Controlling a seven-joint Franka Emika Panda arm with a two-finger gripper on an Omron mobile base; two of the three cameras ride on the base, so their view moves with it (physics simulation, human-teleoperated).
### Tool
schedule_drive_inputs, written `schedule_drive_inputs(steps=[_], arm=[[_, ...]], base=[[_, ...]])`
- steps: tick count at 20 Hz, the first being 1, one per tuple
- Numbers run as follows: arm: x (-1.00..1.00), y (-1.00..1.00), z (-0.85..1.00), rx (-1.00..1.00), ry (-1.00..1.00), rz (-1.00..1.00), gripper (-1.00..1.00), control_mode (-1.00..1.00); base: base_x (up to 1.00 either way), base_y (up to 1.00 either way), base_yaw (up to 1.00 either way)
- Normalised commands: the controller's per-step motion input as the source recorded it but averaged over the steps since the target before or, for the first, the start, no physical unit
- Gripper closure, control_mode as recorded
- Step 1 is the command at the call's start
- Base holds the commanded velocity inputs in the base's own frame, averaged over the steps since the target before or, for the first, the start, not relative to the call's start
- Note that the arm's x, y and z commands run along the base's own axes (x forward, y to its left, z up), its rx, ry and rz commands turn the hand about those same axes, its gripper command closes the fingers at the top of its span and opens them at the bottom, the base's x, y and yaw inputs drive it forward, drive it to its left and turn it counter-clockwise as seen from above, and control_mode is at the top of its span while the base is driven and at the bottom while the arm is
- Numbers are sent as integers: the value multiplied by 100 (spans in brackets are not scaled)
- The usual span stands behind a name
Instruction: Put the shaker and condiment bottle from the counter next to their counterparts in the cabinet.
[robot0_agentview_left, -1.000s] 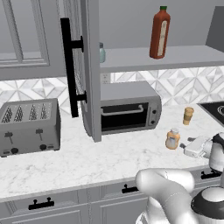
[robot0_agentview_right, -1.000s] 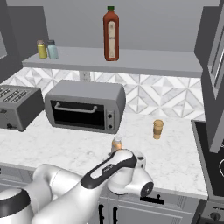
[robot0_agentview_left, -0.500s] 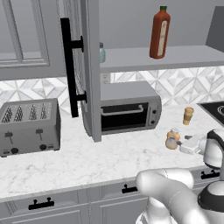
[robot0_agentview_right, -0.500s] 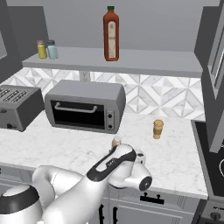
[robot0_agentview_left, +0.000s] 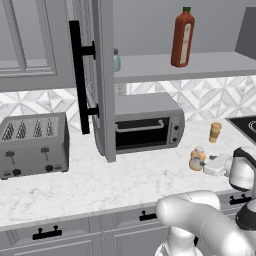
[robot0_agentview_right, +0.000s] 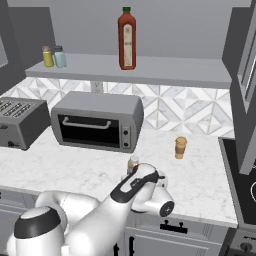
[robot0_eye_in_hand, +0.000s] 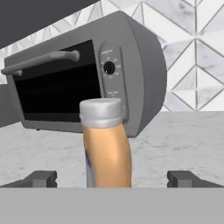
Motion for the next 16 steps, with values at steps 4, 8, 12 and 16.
schedule_drive_inputs(steps=[4, 8, 12, 16], arm=[[15, -5, -8, 0, 0, 0, -100, -100], [21, 0, 0, 0, 3, 0, -100, -100], [16, 0, 0, 0, 3, 0, -100, -100], [7, 3, -3, 0, 4, 0, -100, -100]], base=[[0, 0, 0], [0, 0, 0], [0, 0, 0], [0, 0, 0]])
